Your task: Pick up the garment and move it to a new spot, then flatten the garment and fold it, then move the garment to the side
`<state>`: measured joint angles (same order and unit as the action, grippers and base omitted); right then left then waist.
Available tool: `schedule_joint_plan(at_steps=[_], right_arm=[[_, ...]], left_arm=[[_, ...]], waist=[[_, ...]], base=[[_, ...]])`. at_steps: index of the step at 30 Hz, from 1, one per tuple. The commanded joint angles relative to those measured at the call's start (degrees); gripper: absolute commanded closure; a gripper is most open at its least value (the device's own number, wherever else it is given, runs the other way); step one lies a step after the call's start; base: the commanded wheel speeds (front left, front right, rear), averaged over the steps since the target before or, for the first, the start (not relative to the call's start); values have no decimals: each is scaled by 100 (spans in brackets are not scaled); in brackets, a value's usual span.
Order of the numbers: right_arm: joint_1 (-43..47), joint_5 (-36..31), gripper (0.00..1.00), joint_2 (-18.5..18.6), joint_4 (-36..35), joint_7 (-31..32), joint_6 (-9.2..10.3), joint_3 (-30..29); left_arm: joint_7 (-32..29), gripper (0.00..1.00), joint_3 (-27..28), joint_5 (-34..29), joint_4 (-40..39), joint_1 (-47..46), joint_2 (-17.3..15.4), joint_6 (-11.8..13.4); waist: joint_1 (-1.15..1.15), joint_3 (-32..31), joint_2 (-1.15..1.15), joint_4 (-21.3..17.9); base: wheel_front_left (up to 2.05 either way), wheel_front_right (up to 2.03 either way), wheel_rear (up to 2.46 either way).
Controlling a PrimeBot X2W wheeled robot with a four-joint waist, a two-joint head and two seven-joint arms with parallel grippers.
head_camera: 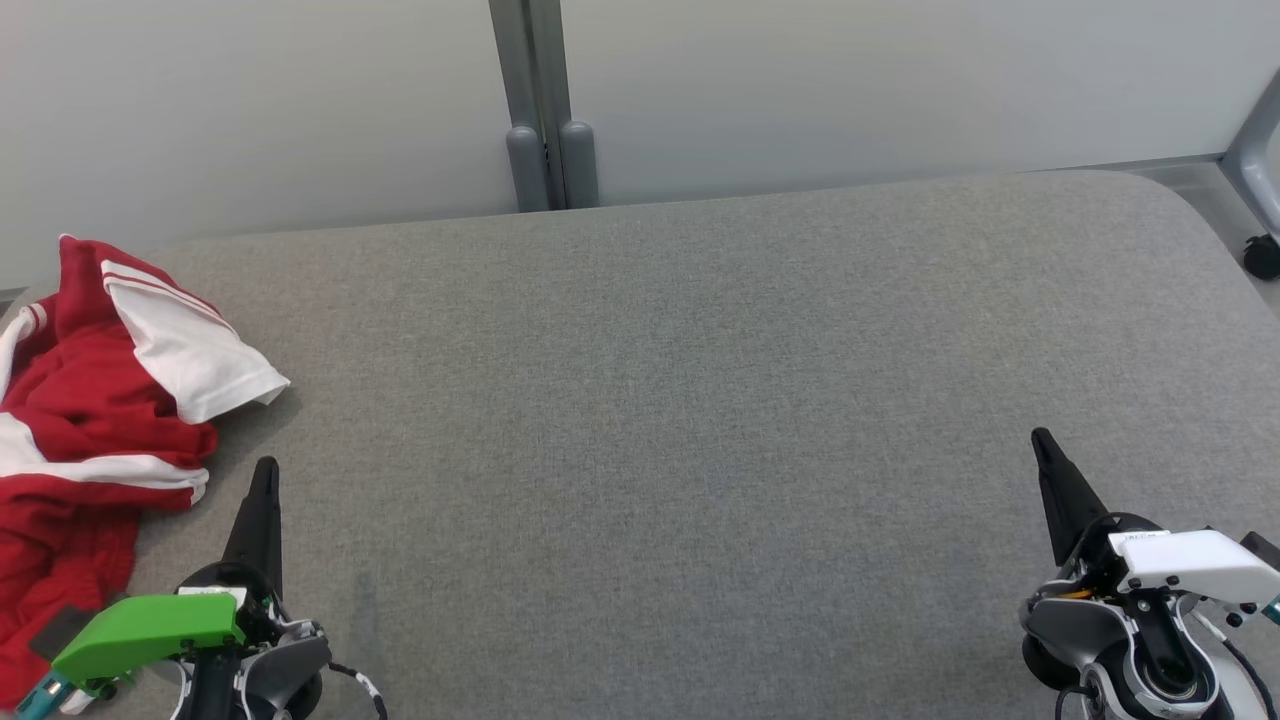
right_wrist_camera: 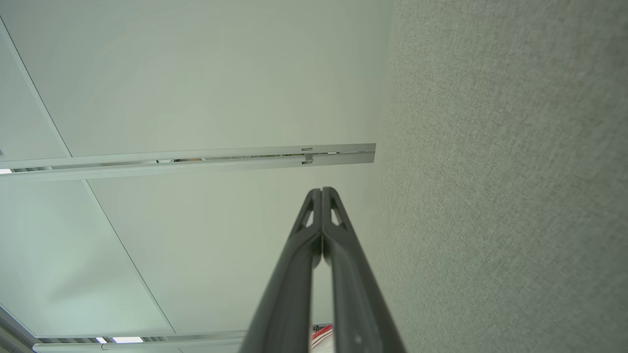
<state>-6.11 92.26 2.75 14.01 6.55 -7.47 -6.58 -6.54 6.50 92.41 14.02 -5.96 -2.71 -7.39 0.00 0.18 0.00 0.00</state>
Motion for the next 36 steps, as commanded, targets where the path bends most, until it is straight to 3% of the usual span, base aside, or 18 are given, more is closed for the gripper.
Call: schedule_joint_plan(at_steps=[1,2,13,19,36], right_arm=[[-19,30,100,20,-9,7,-5,1],[0,0,0,0,0,0,0,0],[66,-85,0,-22,-77,-223,1,205],[41,-422,0,27,-203,-400,0,367],[-5,-2365,0,77,-675,-807,0,680]], left_arm=[[-11,100,10,-8,-4,-67,-43,-26],[0,0,0,0,-1,0,0,0],[237,0,-149,-36,11,74,28,1],[404,0,-168,-394,-120,49,8,0],[809,0,-370,-3078,-570,46,-37,1]], waist=[[0,0,0,0],[0,0,0,0],[0,5,0,3],[0,7,0,4],[0,14,0,25]], base=[[0,0,0],[0,0,0],[0,0,0],[0,0,0],[0,0,0]])
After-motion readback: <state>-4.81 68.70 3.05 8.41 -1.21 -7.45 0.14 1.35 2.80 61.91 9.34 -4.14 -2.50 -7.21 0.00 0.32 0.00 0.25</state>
